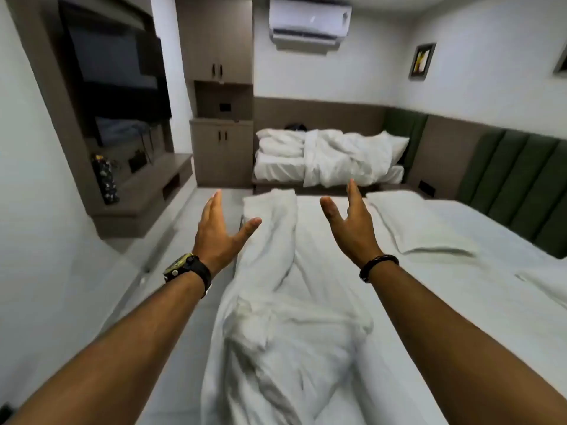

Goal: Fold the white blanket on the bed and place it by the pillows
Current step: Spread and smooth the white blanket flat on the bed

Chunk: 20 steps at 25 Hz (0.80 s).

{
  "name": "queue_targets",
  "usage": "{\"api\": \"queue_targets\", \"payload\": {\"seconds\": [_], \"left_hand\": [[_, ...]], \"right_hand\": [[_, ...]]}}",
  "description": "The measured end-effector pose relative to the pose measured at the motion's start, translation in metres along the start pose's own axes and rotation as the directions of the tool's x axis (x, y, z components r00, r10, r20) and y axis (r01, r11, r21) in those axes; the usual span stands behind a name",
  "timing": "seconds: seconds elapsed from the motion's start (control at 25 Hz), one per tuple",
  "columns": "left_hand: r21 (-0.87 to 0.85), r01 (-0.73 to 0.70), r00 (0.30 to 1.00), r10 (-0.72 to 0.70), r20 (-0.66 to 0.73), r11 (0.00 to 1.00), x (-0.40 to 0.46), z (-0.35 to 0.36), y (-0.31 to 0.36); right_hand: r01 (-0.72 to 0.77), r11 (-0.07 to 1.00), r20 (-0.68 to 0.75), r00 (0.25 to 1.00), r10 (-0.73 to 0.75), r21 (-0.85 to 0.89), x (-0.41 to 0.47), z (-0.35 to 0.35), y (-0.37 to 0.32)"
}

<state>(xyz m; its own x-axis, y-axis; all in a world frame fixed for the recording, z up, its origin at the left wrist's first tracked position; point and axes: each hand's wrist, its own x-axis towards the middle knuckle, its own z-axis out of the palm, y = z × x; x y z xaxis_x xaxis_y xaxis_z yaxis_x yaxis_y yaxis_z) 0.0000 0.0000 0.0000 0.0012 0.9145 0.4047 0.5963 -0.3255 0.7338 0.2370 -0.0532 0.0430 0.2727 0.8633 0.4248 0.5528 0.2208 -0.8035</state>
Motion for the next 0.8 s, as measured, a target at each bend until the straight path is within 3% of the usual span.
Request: {"api": "queue_targets", "payload": {"seconds": [0.12,0.2,0.28,0.36,0.48,0.56,0.6,0.68,0.72,0.76,0.8], "left_hand": [[-0.024,0.319,0.937,-0.311,0.158,0.948,-0.059,0.05,-0.079],[0.053,0.504,0.831,-0.501,0.241,0.862,-0.123,0.088,-0.137],[0.144,0.601,0.719,-0.611,0.333,0.786,-0.184,0.125,-0.181],[0.214,0.638,0.647,-0.666,0.371,0.74,-0.232,0.164,-0.203],[0.232,0.638,0.642,-0.673,0.367,0.735,-0.275,0.224,-0.205],[0.155,0.686,0.665,-0.699,0.261,0.711,-0.278,0.245,-0.193],[0.071,0.737,0.649,-0.733,0.206,0.672,-0.276,0.252,-0.189],[-0.153,0.821,0.569,-0.809,0.148,0.55,-0.275,0.261,-0.187],[-0.196,0.85,0.521,-0.834,0.181,0.489,-0.276,0.265,-0.184],[-0.155,0.862,0.507,-0.834,0.218,0.483,-0.277,0.266,-0.178],[-0.006,0.84,0.525,-0.81,0.263,0.543,-0.282,0.269,-0.174]], "right_hand": [[-0.252,0.968,0.173,0.952,0.251,-0.018,-0.039,0.046,0.085],[-0.404,0.906,0.272,0.865,0.423,-0.126,-0.086,0.071,0.151],[-0.496,0.844,0.333,0.776,0.536,-0.203,-0.125,0.094,0.21],[-0.563,0.791,0.411,0.679,0.608,-0.241,-0.148,0.118,0.253],[-0.523,0.759,0.557,0.523,0.646,-0.389,-0.169,0.153,0.297],[-0.421,0.77,0.648,0.422,0.634,-0.48,-0.177,0.166,0.315],[-0.4,0.782,0.666,0.415,0.62,-0.478,-0.185,0.165,0.325],[-0.498,0.773,0.67,0.421,0.612,-0.393,-0.211,0.146,0.343],[-0.601,0.716,0.662,0.379,0.647,-0.355,-0.232,0.131,0.345],[-0.696,0.638,0.676,0.297,0.675,-0.33,-0.259,0.116,0.346],[-0.751,0.556,0.706,0.173,0.687,-0.356,-0.291,0.1,0.345]]}}
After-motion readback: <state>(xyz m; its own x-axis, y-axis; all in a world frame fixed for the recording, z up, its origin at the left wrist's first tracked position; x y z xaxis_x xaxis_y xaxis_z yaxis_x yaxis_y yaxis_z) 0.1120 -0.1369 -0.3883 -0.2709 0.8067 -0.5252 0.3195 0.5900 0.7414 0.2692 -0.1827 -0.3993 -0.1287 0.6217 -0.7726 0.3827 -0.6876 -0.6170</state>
